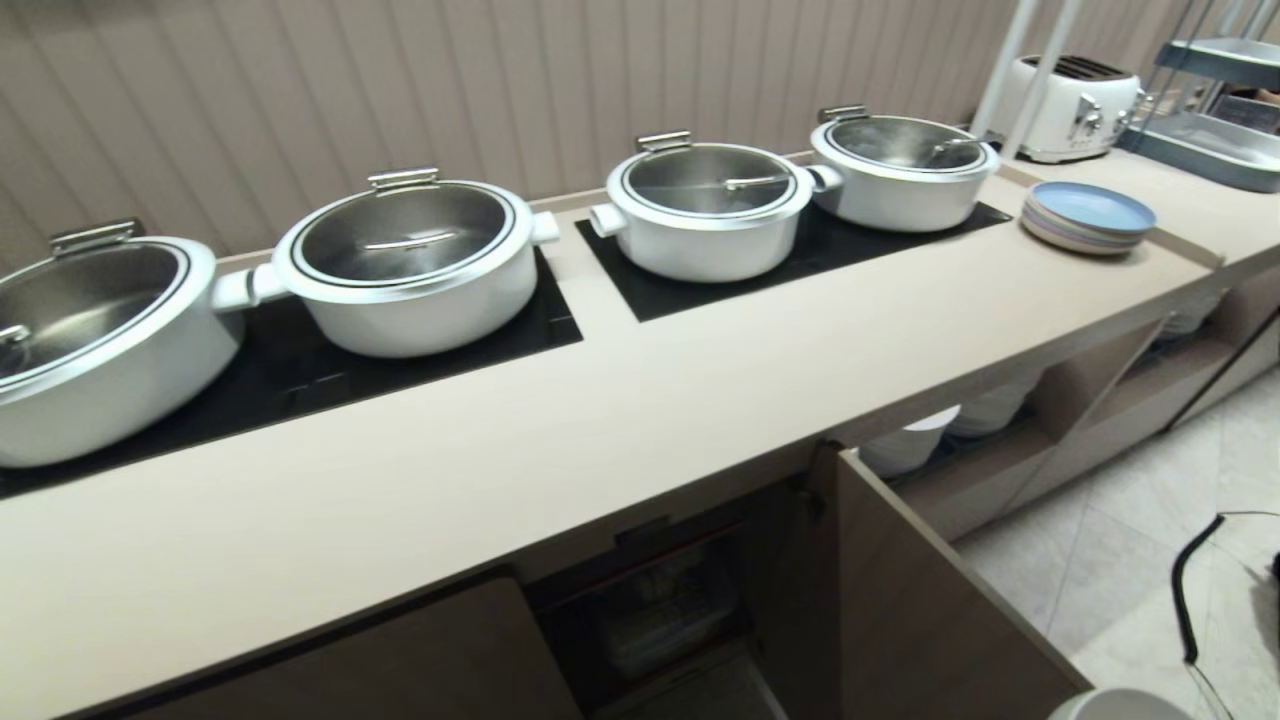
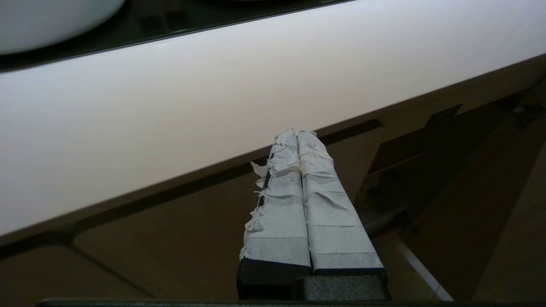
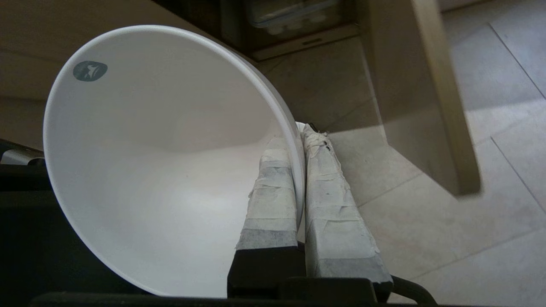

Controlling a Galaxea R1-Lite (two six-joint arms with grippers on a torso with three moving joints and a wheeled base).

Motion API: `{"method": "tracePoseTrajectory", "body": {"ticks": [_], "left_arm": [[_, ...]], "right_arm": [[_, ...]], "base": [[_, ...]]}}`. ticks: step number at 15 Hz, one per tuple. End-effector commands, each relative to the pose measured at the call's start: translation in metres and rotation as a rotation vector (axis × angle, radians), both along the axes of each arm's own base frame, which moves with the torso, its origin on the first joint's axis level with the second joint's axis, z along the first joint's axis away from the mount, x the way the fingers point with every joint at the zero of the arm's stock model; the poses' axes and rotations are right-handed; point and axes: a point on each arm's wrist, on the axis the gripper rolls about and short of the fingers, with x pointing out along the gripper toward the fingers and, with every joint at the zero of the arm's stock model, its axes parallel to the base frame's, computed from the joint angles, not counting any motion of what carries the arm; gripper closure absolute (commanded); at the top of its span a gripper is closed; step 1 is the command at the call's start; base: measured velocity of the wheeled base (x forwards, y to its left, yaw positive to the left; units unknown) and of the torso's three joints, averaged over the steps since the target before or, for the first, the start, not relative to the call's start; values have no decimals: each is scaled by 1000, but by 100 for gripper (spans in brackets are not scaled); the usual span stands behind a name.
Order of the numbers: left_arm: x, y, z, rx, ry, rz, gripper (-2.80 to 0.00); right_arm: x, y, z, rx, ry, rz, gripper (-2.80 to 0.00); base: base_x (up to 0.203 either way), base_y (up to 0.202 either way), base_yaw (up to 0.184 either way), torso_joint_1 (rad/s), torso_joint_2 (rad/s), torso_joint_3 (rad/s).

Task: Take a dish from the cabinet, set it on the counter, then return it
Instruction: Place it on the table

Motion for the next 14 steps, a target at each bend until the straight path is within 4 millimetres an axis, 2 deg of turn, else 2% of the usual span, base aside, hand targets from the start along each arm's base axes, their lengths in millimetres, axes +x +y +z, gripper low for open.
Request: {"method": "tracePoseTrajectory", "body": {"ticks": [1, 11, 14], "left_arm": [[0, 0, 0, 0, -1, 0, 0], [0, 0, 0, 0, 0, 0, 0], [0, 0, 0, 0, 0, 1, 0]], "right_arm": [[0, 0, -1, 2, 4, 1, 0], [-1, 0, -4, 2, 18, 3, 0], [-1, 0, -4, 7, 21, -3, 0]], "base": [[-1, -9, 169, 2, 2, -2], [1, -10, 169, 2, 3, 3], [0, -2, 55, 3, 0, 0]]}}
